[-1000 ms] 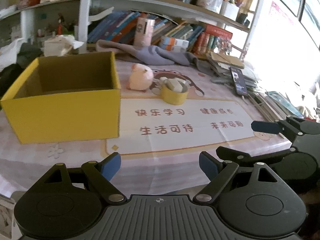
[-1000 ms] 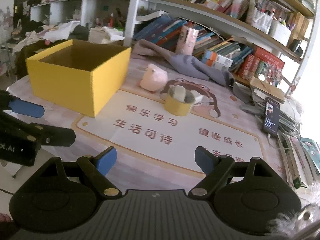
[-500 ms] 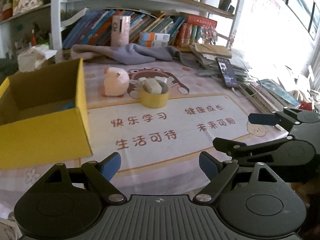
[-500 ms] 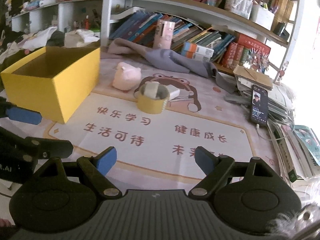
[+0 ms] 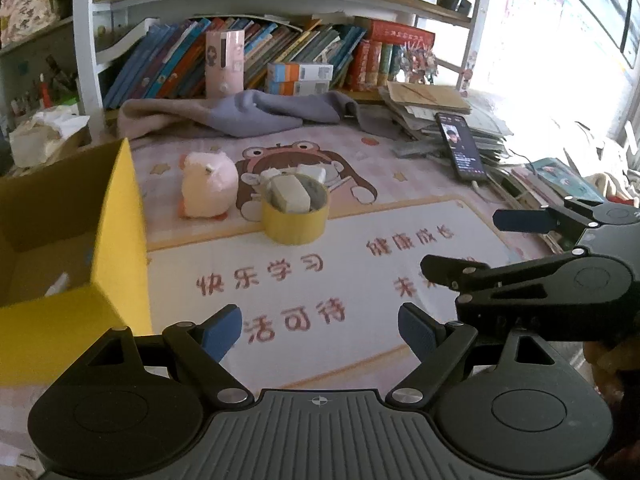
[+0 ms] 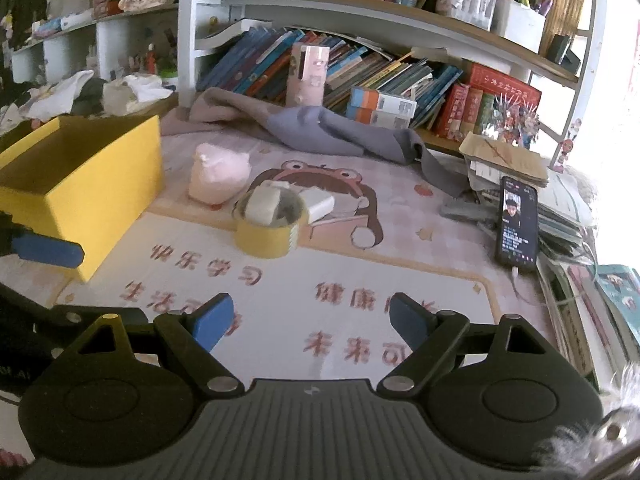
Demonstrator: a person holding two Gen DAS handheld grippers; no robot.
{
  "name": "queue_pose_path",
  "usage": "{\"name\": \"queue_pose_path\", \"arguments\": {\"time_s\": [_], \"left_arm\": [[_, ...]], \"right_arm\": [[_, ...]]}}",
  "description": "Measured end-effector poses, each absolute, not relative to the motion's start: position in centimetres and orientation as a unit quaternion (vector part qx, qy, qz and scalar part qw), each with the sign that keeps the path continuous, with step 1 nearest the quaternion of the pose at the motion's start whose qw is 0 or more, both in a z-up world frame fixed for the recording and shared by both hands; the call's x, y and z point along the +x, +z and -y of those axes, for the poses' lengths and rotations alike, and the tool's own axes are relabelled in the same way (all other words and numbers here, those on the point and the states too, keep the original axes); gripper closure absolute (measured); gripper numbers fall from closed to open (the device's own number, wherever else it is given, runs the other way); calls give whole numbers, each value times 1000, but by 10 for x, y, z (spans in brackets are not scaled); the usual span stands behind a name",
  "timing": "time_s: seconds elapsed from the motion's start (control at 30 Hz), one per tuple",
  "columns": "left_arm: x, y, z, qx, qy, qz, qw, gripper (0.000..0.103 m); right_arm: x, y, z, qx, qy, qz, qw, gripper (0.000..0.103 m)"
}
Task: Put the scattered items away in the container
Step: 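Move the left gripper onto the yellow tape roll and close it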
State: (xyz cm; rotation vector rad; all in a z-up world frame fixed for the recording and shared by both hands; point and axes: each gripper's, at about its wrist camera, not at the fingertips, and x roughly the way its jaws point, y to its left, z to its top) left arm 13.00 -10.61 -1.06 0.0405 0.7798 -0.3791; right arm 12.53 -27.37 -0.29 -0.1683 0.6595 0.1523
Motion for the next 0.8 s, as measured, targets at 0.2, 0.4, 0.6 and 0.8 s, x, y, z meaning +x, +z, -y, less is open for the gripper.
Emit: {"name": "queue_pose_path", "arguments": {"time_s": [0.2, 0.4, 0.6, 0.8], "left_arm": [[162, -12, 129, 12, -170, -379, 910, 15], [189, -9, 155, 16, -155, -377, 913, 15], [219, -12, 171, 22, -124, -378, 917, 15], [247, -27, 179, 17, -95, -379, 920, 15]], "right_arm": [[161, 2, 299, -85, 85, -316, 941, 18], [197, 4, 327, -74, 98, -315, 941, 18], [228, 0, 349, -53, 117, -321, 938, 18], [259, -8, 364, -24, 121, -333, 935, 18]]}}
